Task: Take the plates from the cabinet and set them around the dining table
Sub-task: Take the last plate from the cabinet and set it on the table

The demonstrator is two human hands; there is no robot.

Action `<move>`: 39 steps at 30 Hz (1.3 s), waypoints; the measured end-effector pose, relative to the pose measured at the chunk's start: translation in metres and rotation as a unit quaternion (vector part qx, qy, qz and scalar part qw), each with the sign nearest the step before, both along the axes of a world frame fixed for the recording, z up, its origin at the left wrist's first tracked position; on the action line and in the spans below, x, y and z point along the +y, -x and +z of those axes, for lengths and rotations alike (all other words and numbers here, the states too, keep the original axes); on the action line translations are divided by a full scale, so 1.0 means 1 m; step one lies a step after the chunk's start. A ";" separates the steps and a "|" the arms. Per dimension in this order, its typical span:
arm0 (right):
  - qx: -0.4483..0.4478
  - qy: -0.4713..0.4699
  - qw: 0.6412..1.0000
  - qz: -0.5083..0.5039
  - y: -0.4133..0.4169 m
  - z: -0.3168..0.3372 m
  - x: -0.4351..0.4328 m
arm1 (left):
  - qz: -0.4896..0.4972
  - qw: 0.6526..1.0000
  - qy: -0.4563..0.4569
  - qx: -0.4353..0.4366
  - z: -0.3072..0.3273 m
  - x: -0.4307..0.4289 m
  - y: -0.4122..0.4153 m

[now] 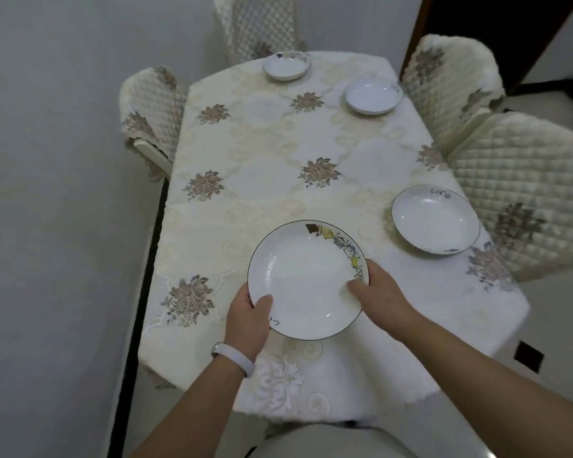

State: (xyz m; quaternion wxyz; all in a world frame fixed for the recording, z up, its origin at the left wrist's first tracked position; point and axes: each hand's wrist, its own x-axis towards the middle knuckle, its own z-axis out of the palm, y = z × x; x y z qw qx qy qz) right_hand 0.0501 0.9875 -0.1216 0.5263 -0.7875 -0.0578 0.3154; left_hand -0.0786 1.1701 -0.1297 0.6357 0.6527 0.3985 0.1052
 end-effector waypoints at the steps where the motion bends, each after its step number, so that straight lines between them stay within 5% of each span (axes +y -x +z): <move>1: -0.003 0.008 1.000 -0.025 0.006 -0.002 -0.002 | -0.023 1.000 0.000 0.003 -0.003 0.003 -0.001; 13: -0.008 0.140 0.980 -0.137 0.063 -0.055 -0.015 | -0.242 0.964 -0.049 0.094 -0.069 0.029 -0.005; 28: -0.006 0.249 0.966 -0.071 0.058 -0.108 -0.029 | -0.248 0.933 -0.175 0.192 -0.118 0.008 -0.010; 39: -0.019 0.282 0.958 -0.039 0.052 -0.096 -0.034 | -0.293 0.920 -0.120 0.231 -0.101 0.016 -0.017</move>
